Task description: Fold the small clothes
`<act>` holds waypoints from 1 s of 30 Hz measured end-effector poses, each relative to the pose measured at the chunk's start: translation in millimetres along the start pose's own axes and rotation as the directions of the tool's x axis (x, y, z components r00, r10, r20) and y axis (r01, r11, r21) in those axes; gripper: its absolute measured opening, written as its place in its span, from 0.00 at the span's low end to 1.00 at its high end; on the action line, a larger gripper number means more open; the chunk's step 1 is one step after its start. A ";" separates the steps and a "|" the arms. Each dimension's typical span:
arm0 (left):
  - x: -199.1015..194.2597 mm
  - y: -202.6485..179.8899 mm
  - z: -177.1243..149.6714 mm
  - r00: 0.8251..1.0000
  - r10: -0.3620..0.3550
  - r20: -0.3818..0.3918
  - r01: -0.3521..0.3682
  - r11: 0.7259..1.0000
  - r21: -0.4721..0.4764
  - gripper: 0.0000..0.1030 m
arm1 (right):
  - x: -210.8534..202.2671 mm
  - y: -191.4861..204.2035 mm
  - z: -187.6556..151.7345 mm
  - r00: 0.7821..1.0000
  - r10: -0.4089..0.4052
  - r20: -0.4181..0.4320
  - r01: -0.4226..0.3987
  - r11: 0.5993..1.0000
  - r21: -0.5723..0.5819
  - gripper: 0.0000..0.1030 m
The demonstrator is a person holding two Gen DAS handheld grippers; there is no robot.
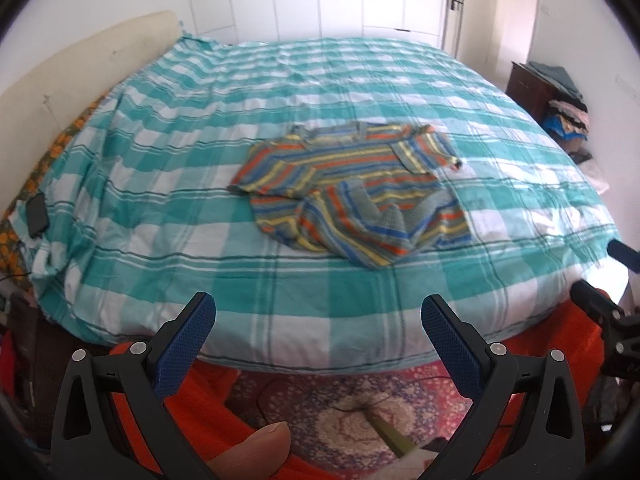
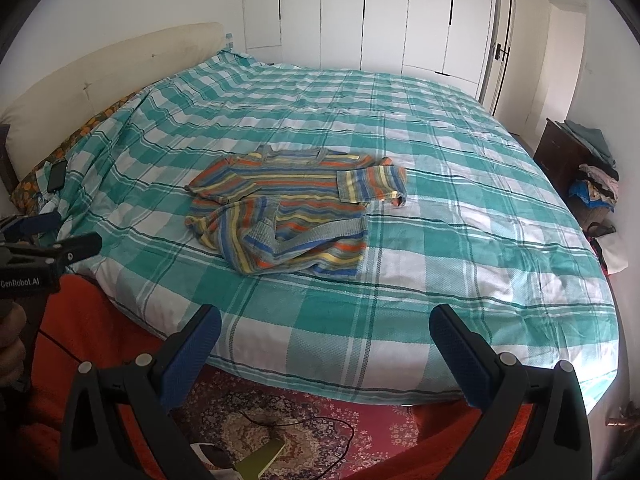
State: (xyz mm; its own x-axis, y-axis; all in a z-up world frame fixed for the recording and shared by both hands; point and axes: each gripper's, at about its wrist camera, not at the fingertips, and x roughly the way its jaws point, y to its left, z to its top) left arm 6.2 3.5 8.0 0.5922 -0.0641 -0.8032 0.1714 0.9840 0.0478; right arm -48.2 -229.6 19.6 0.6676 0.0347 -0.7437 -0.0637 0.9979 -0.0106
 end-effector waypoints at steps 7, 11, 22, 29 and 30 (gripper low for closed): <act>11.2 -8.6 -3.6 0.999 -0.015 -0.033 0.016 1.000 0.021 1.00 | 11.5 2.3 3.2 0.999 0.022 -0.030 -0.022 1.000 -0.008 1.00; 18.3 7.1 -3.7 0.999 -0.013 -0.042 0.011 0.999 -0.032 1.00 | 20.7 10.0 11.8 0.999 0.031 -0.042 -0.033 0.999 -0.033 1.00; 36.0 31.5 -8.1 0.996 -0.016 -0.092 0.007 0.995 -0.096 1.00 | 74.4 28.8 64.9 0.978 0.209 0.003 -0.209 0.977 -0.038 1.00; 44.1 48.0 -13.7 0.993 -0.008 -0.116 -0.007 0.991 -0.135 0.99 | 202.8 53.5 130.8 0.943 0.315 -0.105 -0.330 0.928 -0.176 0.90; 45.1 50.3 -14.9 0.992 -0.011 -0.122 -0.007 0.990 -0.143 0.99 | 231.4 58.5 136.9 0.925 0.341 -0.166 -0.367 0.916 -0.165 0.85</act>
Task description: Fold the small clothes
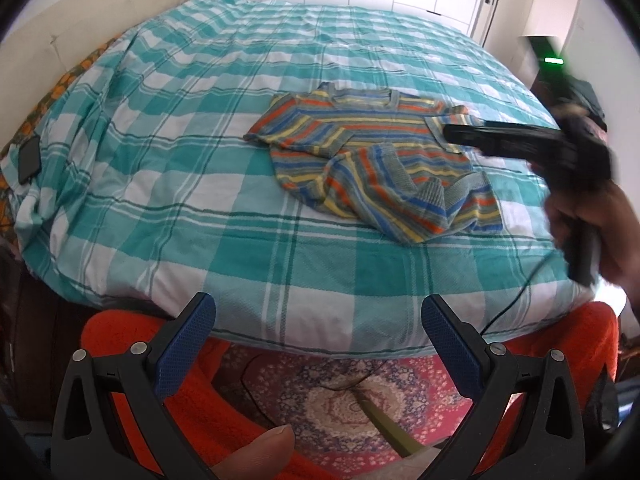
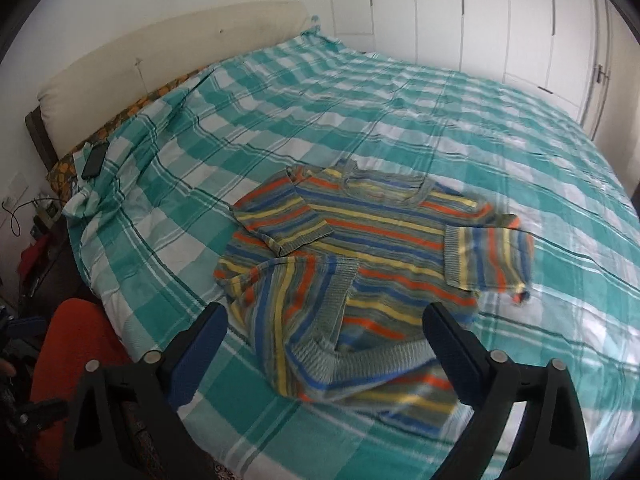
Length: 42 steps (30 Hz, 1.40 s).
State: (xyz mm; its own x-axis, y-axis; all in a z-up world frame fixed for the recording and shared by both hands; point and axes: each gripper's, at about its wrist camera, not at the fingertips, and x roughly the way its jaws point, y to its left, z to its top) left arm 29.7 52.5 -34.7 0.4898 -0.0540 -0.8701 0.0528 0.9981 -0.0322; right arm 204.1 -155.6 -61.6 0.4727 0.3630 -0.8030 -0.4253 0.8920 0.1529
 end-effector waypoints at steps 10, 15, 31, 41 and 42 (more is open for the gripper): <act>7.0 28.6 -13.5 0.997 0.061 -0.036 -0.063 0.997 -0.055 0.99 | 174.3 -51.1 7.6 0.959 0.098 -0.266 -0.045 0.979 0.198 0.27; 9.0 55.0 -17.5 0.995 0.096 -0.041 -0.100 0.989 -0.112 0.99 | 105.5 -19.8 4.8 0.944 0.317 -0.088 -0.296 0.935 0.196 0.04; 57.0 111.8 -29.4 0.998 -0.035 -0.059 0.012 0.931 -0.364 0.99 | 34.2 162.8 -179.0 0.851 0.471 -0.234 -0.494 0.868 -0.052 0.67; 143.3 57.7 -50.2 0.947 -0.217 -0.238 0.140 0.943 -0.301 0.60 | -62.6 64.1 -186.8 0.969 0.243 0.038 -0.246 0.964 0.104 0.67; 149.7 54.6 -53.1 0.936 -0.229 -0.266 0.143 0.941 -0.307 0.51 | -69.6 52.4 -186.5 0.973 0.222 0.059 -0.228 0.964 0.139 0.67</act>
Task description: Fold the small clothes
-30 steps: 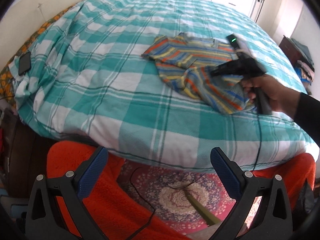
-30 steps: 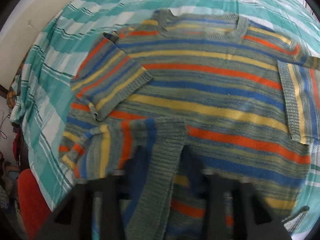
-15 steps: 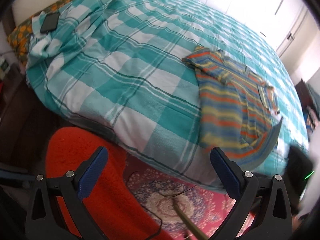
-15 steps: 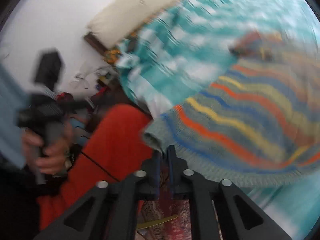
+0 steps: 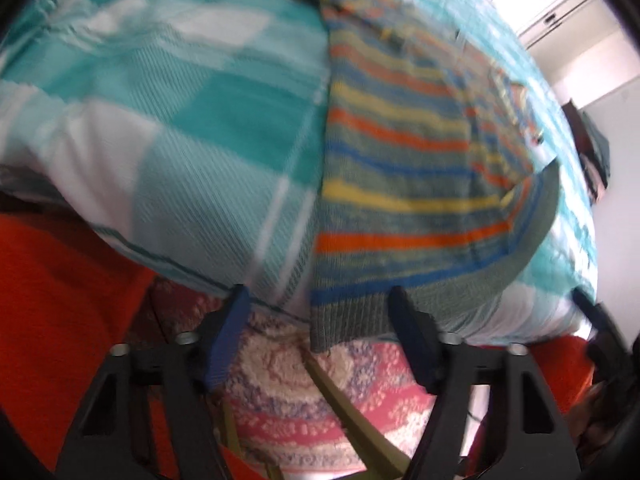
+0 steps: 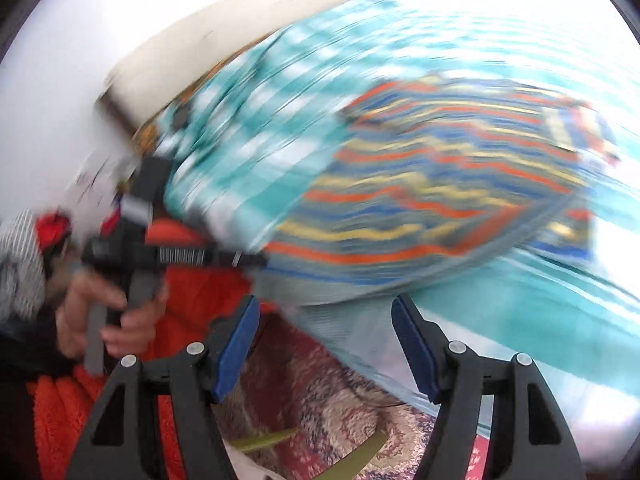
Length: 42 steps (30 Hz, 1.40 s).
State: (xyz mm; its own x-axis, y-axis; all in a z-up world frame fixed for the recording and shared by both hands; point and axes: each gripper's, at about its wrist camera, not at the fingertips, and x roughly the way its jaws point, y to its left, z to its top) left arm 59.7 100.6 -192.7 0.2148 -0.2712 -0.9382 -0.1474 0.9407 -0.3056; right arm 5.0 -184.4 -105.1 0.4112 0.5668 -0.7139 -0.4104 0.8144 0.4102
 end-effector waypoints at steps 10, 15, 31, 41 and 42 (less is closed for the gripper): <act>-2.5 -14.8 -2.2 0.999 -0.007 -0.038 0.008 1.000 0.025 0.02 | -22.5 -140.1 87.9 0.971 -0.235 -0.052 0.238 0.910 0.341 0.67; -2.3 -16.0 -3.7 0.999 0.017 -0.030 -0.016 0.999 0.039 0.02 | 33.2 -196.8 132.9 0.972 -0.154 -0.178 0.223 0.842 0.491 0.67; -29.8 7.9 -1.3 0.982 0.187 0.007 -0.185 0.963 0.196 0.01 | -48.2 -113.7 -35.6 0.953 -0.168 -0.253 0.283 0.791 0.543 0.03; -15.8 3.3 -4.1 0.977 0.213 0.004 -0.210 0.960 0.184 0.02 | -57.6 -142.5 -22.7 0.969 -0.134 -0.207 0.230 0.795 0.562 0.68; -18.1 6.4 -6.8 0.979 0.205 0.006 -0.203 0.963 0.176 0.02 | -62.6 -145.9 -23.2 0.971 -0.144 -0.188 0.227 0.799 0.557 0.68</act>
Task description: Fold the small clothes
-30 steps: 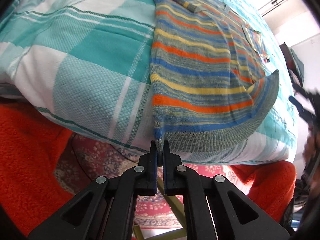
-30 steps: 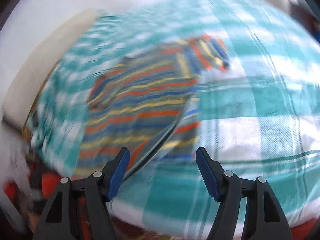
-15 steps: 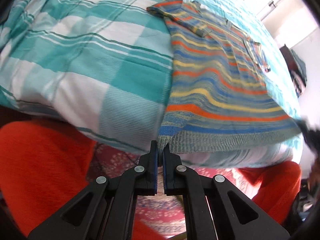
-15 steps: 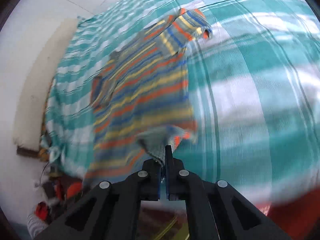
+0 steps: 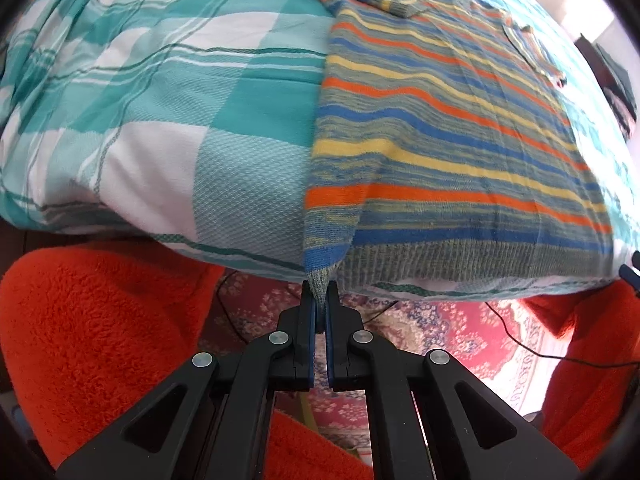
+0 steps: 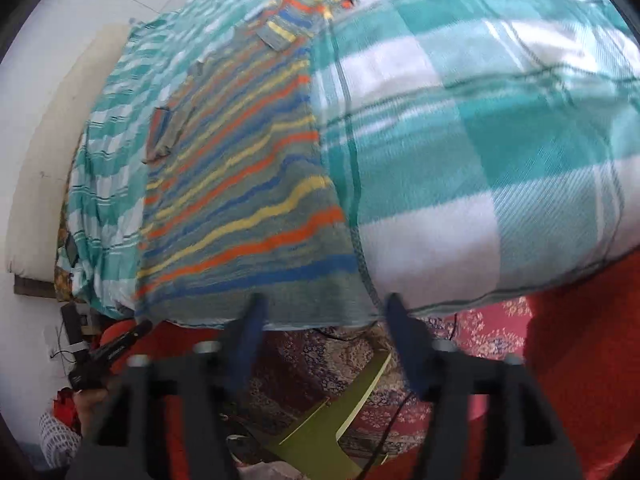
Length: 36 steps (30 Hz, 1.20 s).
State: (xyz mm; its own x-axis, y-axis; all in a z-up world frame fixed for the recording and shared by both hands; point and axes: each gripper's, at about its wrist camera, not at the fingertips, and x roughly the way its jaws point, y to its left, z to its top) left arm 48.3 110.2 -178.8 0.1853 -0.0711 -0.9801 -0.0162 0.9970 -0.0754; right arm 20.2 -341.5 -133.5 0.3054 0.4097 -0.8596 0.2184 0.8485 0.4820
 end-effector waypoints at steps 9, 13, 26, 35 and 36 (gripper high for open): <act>-5.2 1.0 1.0 1.000 -0.005 0.002 0.005 1.000 0.025 0.02 | 55.1 -16.4 25.6 0.989 0.012 -0.146 -0.018 0.999 -0.043 0.05; -0.8 2.7 -4.1 0.998 0.062 -0.017 -0.062 0.998 0.014 0.01 | 48.3 -16.1 8.4 0.992 -0.053 -0.112 0.046 0.997 -0.068 0.05; 14.5 31.8 -6.0 0.976 0.130 -0.173 -0.147 0.985 -0.090 0.34 | 33.2 -38.2 6.4 0.988 -0.114 -0.102 0.116 0.993 0.022 0.53; -100.0 10.6 61.2 0.970 0.066 0.236 -0.054 0.997 -0.055 0.63 | -58.6 40.6 76.8 0.960 -0.180 0.216 0.234 0.938 -0.256 0.53; -98.1 1.1 75.7 0.962 0.029 0.272 -0.021 0.999 -0.034 0.63 | -53.1 59.4 88.8 0.963 -0.146 0.226 0.212 0.930 -0.301 0.53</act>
State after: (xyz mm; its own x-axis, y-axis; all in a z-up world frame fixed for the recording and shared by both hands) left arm 104.5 120.5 -68.8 0.4448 -0.0311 -0.8951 -0.0535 0.9967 -0.0612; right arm 99.2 -342.6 -44.2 0.4719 0.1948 -0.8598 -0.0110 0.9765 0.2151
